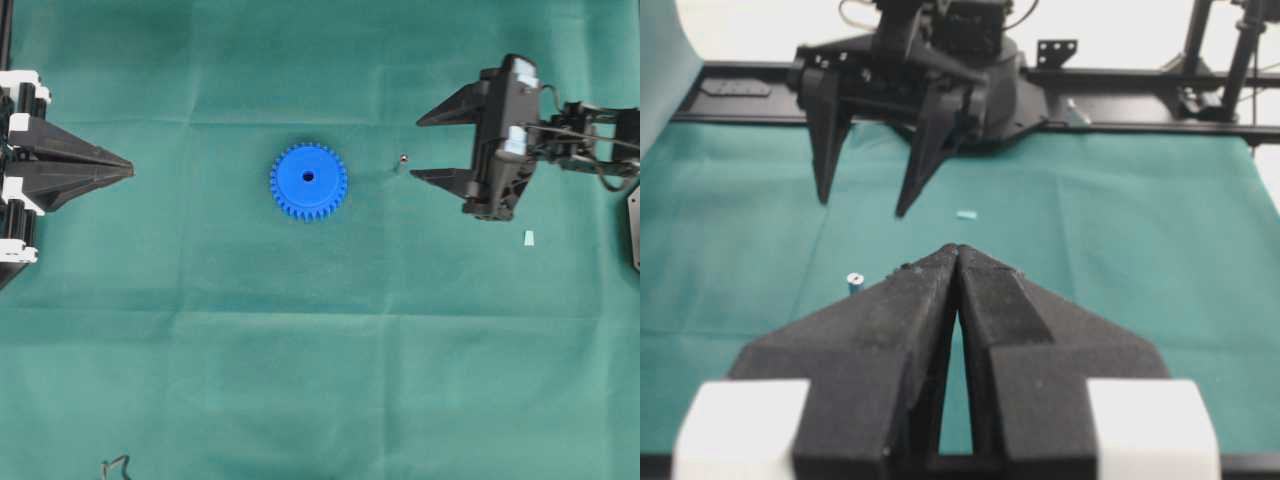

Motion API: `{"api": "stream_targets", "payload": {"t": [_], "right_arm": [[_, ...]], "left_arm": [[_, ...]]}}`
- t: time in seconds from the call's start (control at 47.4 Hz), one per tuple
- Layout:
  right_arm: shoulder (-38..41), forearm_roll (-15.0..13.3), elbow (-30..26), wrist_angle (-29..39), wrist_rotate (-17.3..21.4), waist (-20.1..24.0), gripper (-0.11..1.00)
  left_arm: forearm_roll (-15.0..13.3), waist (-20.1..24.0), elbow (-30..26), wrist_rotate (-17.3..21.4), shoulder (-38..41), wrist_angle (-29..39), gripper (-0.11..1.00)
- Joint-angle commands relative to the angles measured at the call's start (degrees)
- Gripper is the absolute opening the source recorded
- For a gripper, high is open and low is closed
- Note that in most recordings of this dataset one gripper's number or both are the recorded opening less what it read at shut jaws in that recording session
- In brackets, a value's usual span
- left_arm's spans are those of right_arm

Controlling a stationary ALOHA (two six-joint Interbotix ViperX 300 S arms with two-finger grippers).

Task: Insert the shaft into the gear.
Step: 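Lower the open right gripper over the shaft and close on it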

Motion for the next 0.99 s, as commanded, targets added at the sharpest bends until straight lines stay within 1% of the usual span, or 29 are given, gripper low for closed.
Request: {"api": "stream_targets", "payload": {"t": [0.0, 0.274, 0.548, 0.654, 0.696, 0.738, 0.907, 0.949, 0.97], "right_arm": [[2.72, 0.79, -1.32, -2.72, -0.09, -0.09, 0.82], [8.96, 2.81, -1.67, -5.80, -0.09, -0.09, 0.82], [10.90, 2.90, -2.64, -6.15, -0.09, -0.09, 0.81], [11.07, 2.90, -2.81, -5.98, -0.09, -0.09, 0.76], [11.07, 2.90, -2.81, -5.80, -0.09, -0.09, 0.73], [11.07, 2.90, -2.72, -5.71, -0.09, -0.09, 0.67], [11.07, 2.72, -2.81, -5.36, -0.18, 0.53, 0.26], [11.07, 2.72, -2.81, -5.36, -0.18, 0.70, 0.19], [11.07, 2.72, -2.81, -5.27, -0.18, 0.79, 0.17]], "left_arm": [[0.09, 0.18, -1.41, 0.00, 0.35, 0.09, 0.00], [0.09, 0.18, -1.41, 0.00, 0.26, 0.09, 0.00], [0.09, 0.18, -1.41, 0.00, 0.18, 0.18, 0.00], [0.09, 0.18, -1.41, 0.00, 0.09, 0.18, 0.00], [0.09, 0.18, -1.41, 0.00, 0.00, 0.26, 0.00], [0.09, 0.18, -1.41, 0.00, 0.00, 0.35, 0.00], [0.09, 0.18, -1.41, 0.00, -0.09, 0.62, 0.00], [0.09, 0.18, -1.41, 0.00, -0.09, 0.70, 0.00], [0.09, 0.18, -1.41, 0.00, -0.09, 0.70, 0.00]]}}
